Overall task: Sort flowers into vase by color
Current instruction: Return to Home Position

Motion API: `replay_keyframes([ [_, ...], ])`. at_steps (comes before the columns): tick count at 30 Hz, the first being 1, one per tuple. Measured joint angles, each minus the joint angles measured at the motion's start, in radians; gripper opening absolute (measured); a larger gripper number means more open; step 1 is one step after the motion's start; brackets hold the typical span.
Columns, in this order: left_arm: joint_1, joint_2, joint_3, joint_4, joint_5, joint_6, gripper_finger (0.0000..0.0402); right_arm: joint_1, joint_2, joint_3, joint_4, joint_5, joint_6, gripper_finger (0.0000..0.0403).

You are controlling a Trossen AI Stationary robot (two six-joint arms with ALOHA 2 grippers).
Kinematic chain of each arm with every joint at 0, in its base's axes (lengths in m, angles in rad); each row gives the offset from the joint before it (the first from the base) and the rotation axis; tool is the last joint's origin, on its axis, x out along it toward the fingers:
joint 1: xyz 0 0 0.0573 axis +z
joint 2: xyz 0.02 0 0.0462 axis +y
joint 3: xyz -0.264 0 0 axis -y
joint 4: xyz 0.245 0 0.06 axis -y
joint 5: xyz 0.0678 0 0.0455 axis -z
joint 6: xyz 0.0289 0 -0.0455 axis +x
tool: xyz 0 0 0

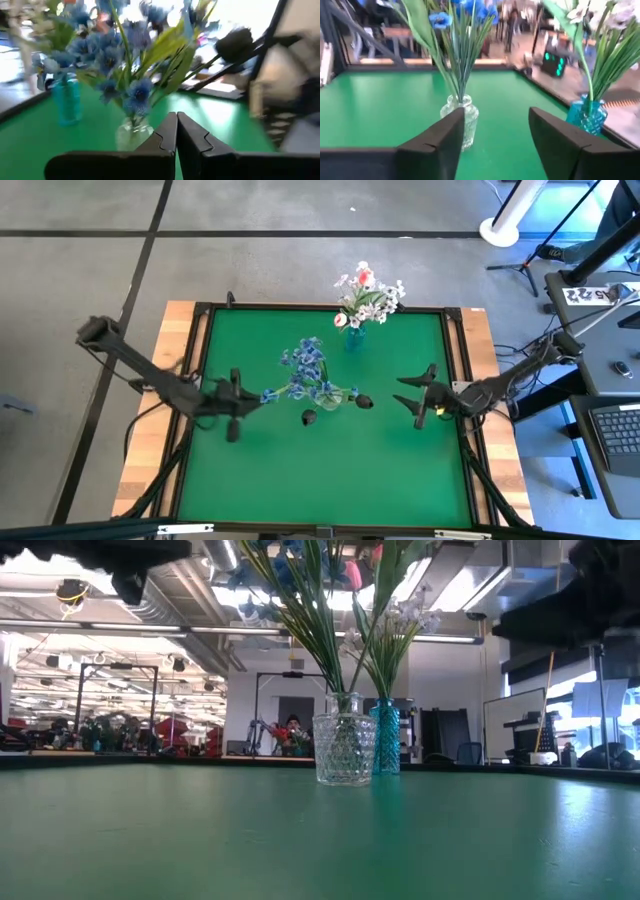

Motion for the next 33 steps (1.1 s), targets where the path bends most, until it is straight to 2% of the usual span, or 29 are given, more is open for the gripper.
replay_keyframes([
  [2, 0.035, -0.117, -0.064, 0.009, 0.067, -0.005, 0.0, -0.027, -0.058, -0.07, 0.12, -0.046, -0.067, 0.0195],
  [4, 0.069, -0.208, -0.133, 0.005, 0.08, -0.018, 0.0, -0.063, -0.114, -0.11, 0.175, -0.077, -0.118, 0.0164],
  [7, 0.115, -0.306, -0.222, 0.018, 0.1, -0.034, 0.0, -0.122, -0.181, -0.109, 0.109, -0.126, -0.129, 0.0113],
  [13, 0.179, -0.387, -0.31, 0.075, 0.204, -0.023, 0.0, -0.225, -0.234, -0.109, 0.053, -0.353, -0.127, 0.0013],
  [16, 0.201, -0.391, -0.336, 0.075, 0.217, 0.002, 0.0, -0.268, -0.235, -0.111, 0.048, -0.428, -0.123, 0.0012],
  [19, 0.235, -0.392, -0.356, 0.037, 0.215, 0.003, 0.0, -0.312, -0.225, -0.112, 0.041, -0.464, -0.118, 0.002],
  [23, 0.284, -0.392, -0.356, 0.021, 0.248, -0.009, 0.0, -0.362, -0.207, -0.113, 0.032, -0.49, -0.131, 0.0006],
  [25, 0.305, -0.393, -0.356, 0.03, 0.273, -0.004, 0.0, -0.382, -0.207, -0.113, 0.023, -0.473, -0.153, 0.0004],
  [29, 0.335, -0.402, -0.356, 0.036, 0.296, -0.001, 0.0, -0.389, -0.263, -0.113, 0.015, -0.36, -0.21, 0.0003],
  [33, 0.344, -0.419, -0.355, 0.03, 0.315, -0.002, 0.0, -0.389, -0.39, -0.114, -0.041, -0.352, -0.264, 0.0003],
])
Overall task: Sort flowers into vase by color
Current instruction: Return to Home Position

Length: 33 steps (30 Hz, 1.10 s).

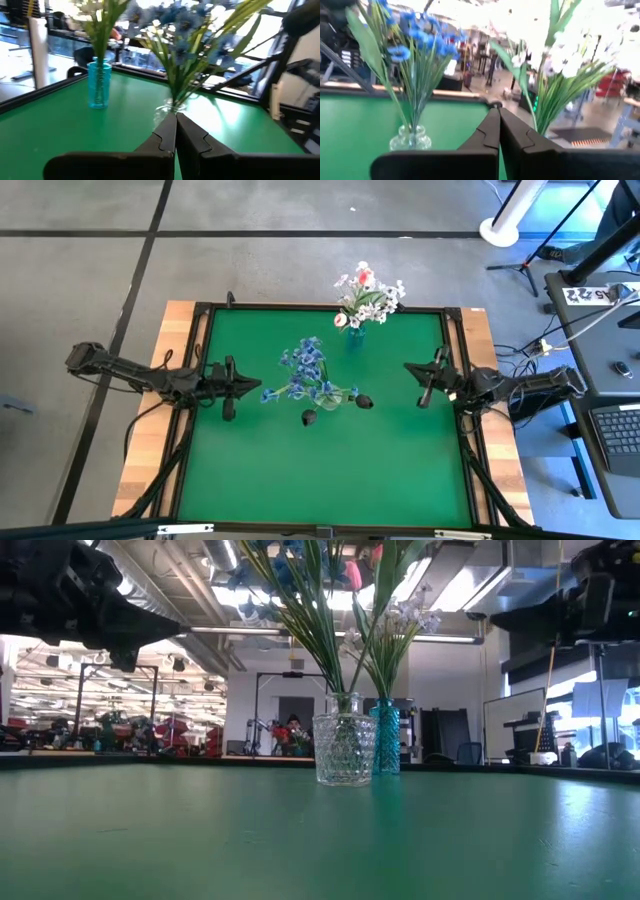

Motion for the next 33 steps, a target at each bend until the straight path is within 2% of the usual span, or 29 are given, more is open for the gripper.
replay_keyframes([
  [2, -0.001, -0.013, 0.0, -0.007, 0.022, -0.002, 0.0, 0.0, -0.08, 0.0, -0.054, -0.029, -0.015, 0.0002],
  [5, 0.0, -0.034, 0.0, -0.035, 0.029, -0.004, 0.0, 0.0, -0.192, -0.001, -0.166, -0.14, -0.018, 0.0002],
  [8, 0.0, -0.053, 0.0, -0.056, 0.027, -0.006, 0.0, 0.0, -0.194, 0.001, -0.24, -0.175, -0.018, 0.0001],
  [13, 0.0, -0.065, 0.0, -0.073, 0.028, -0.006, 0.0, -0.001, -0.195, 0.001, -0.271, -0.164, -0.01, 0.0002],
  [16, 0.0, -0.065, 0.0, -0.068, 0.027, -0.006, 0.0, 0.0, -0.196, 0.001, -0.266, -0.199, 0.007, 0.0002],
  [18, 0.0, -0.065, 0.001, -0.062, 0.024, -0.006, 0.0, 0.0, -0.194, 0.001, -0.285, -0.159, 0.012, 0.0002],
  [23, 0.0, -0.065, 0.001, -0.063, -0.069, -0.024, 0.0, -0.001, -0.194, 0.001, -0.286, 0.05, 0.027, 0.0002],
  [33, 0.0, -0.065, 0.001, -0.064, -0.074, -0.024, 0.0, 0.0, -0.194, 0.001, -0.285, 0.072, 0.027, 0.0009],
])
